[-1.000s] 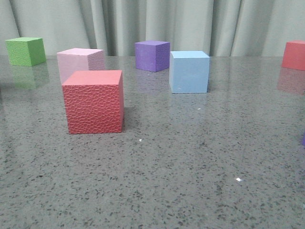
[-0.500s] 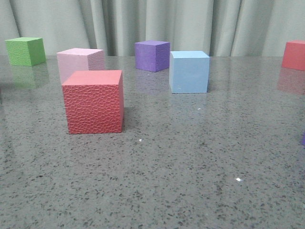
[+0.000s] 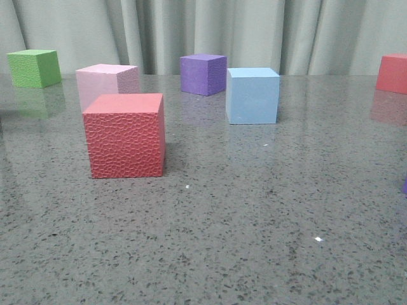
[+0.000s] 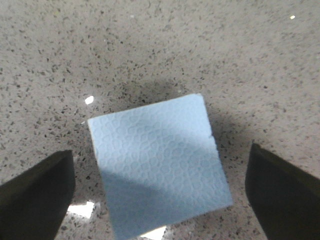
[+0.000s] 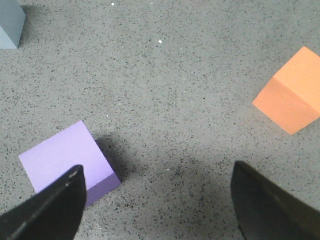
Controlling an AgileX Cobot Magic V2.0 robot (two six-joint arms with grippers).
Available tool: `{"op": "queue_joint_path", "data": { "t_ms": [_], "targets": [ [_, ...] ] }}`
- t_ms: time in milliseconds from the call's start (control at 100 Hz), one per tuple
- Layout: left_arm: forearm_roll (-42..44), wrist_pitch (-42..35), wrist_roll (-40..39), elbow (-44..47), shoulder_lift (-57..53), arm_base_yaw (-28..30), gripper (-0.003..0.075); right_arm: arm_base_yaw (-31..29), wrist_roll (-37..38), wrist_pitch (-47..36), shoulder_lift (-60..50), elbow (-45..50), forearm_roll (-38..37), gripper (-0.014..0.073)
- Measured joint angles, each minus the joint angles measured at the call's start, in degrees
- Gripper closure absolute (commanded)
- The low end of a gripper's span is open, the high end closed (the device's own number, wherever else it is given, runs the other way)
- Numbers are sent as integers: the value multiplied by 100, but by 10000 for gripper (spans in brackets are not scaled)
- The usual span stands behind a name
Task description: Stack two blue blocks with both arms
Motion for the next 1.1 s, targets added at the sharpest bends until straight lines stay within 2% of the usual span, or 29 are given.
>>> {"op": "queue_joint_path", "data": {
  "t_ms": [400, 520, 660, 1100],
  "targets": [
    [9, -150, -6, -236, 374, 0, 70, 0, 0, 0, 0, 0, 0, 1],
    [9, -139, -6, -270, 467, 0, 97, 0, 0, 0, 0, 0, 0, 1],
    [9, -116, -6, -270, 480, 0, 164, 0, 0, 0, 0, 0, 0, 1],
    [13, -116, -6, -270, 480, 0, 451, 0, 0, 0, 0, 0, 0, 1]
  ]
}}
